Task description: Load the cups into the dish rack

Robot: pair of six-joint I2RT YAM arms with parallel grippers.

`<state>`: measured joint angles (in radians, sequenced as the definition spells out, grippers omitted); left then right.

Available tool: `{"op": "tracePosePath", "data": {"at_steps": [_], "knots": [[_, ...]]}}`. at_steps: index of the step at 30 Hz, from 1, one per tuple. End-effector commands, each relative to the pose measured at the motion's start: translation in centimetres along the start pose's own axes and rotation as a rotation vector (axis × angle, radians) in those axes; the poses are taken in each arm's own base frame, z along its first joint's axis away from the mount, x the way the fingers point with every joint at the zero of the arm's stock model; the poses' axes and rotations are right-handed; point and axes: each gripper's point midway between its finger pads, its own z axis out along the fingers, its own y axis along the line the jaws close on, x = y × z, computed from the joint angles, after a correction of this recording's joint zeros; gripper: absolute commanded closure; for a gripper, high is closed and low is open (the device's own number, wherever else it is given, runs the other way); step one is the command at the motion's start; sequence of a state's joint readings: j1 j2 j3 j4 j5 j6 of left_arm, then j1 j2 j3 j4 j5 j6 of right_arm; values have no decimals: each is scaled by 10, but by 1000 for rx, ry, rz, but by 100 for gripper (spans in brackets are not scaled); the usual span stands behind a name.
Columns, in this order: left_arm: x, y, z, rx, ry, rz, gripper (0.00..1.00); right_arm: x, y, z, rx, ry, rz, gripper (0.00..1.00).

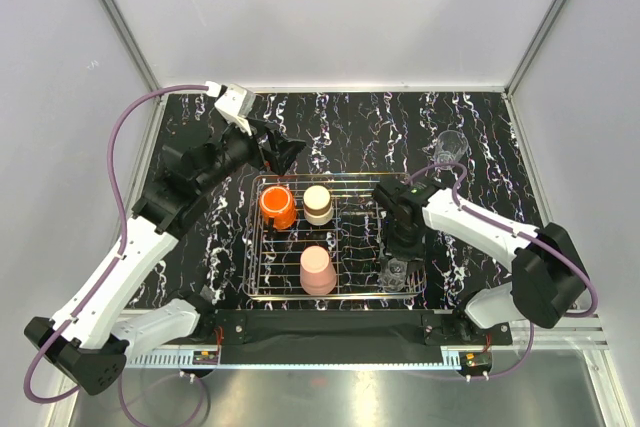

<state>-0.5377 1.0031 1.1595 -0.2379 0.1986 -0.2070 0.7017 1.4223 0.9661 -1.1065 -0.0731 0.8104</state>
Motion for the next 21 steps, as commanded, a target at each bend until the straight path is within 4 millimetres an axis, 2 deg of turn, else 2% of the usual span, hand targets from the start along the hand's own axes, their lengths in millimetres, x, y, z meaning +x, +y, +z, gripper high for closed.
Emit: {"op": "tracePosePath", "data": {"at_steps": [1, 2, 3, 6, 7, 9, 11, 15, 18, 21], "knots": [[-30, -10, -3, 36, -82, 18, 1, -3, 5, 1, -23, -13, -6, 65], [-29, -9, -2, 36, -80, 18, 1, -3, 5, 0, -26, -13, -7, 61], [-30, -10, -3, 38, -83, 19, 1, -2, 4, -1, -24, -12, -8, 49], [-31, -10, -2, 39, -82, 17, 1, -3, 3, -9, -26, -28, -9, 31], [-29, -10, -2, 39, -79, 17, 1, -4, 4, -11, -30, -37, -9, 20], [-29, -10, -2, 40, -79, 17, 1, -2, 1, -15, -21, -33, -13, 17], [-29, -11, -2, 42, -79, 15, 1, -4, 2, -21, -24, -55, -17, 5], [-29, -11, -2, 42, -80, 12, 1, -11, 4, -42, -34, -108, -28, 2], [-29, -10, -2, 40, -84, 10, 1, -29, 13, -74, -75, -219, -42, 1], [-26, -9, 1, 38, -75, 5, 1, -41, 11, -92, -57, -290, -47, 0]]}}
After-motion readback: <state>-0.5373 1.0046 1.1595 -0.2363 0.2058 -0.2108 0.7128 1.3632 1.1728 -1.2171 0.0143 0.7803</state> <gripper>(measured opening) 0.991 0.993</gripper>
